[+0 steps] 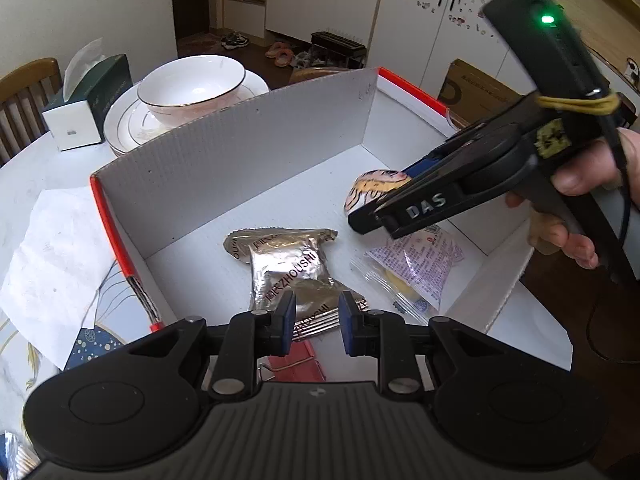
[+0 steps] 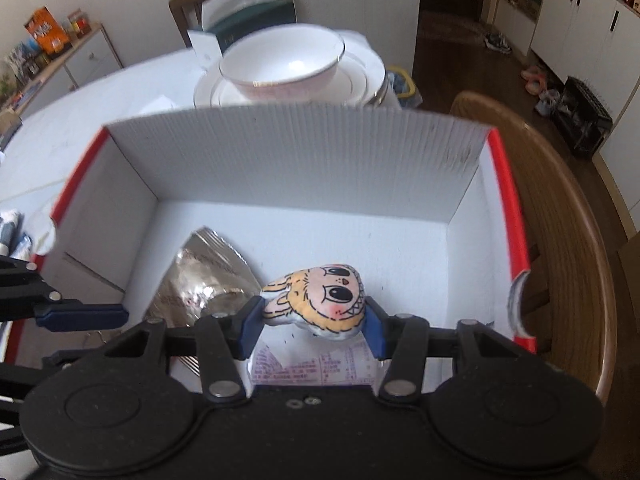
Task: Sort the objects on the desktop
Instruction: 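Open the left tool to drop the clip while right tool releases the plush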
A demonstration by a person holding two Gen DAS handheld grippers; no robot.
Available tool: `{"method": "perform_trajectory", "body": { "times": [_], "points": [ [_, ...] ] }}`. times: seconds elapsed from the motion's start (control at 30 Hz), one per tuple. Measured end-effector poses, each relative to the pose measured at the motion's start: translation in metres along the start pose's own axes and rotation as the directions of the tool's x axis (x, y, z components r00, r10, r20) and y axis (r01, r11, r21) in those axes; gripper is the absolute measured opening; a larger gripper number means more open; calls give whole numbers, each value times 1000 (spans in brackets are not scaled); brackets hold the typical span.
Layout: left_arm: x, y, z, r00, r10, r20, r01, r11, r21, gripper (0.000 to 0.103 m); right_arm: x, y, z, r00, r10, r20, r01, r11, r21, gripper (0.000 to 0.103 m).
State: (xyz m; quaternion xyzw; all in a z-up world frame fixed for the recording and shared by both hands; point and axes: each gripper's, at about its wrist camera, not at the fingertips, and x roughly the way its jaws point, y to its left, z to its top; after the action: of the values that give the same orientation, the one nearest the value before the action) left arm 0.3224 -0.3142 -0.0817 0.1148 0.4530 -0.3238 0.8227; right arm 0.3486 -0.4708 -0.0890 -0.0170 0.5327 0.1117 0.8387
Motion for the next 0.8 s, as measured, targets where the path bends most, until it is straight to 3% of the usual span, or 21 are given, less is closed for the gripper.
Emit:
{"method": "perform_trajectory", "body": {
  "times": [0.33, 0.4, 0.8],
  "points": [
    [0, 0, -1, 1000, -6, 3, 6, 1000, -28, 22, 7, 3, 0, 999, -9, -38, 9, 1000, -15, 54],
    [-1, -1, -1, 1000, -7, 6, 7, 999, -33, 22, 6, 3, 0, 999, -5, -34, 5, 1000, -13, 63],
    [-26, 0, -6, 997, -7, 72, 14, 996, -86, 23, -23, 6, -6, 999, 44, 19, -44, 999, -26, 66]
  ]
}}
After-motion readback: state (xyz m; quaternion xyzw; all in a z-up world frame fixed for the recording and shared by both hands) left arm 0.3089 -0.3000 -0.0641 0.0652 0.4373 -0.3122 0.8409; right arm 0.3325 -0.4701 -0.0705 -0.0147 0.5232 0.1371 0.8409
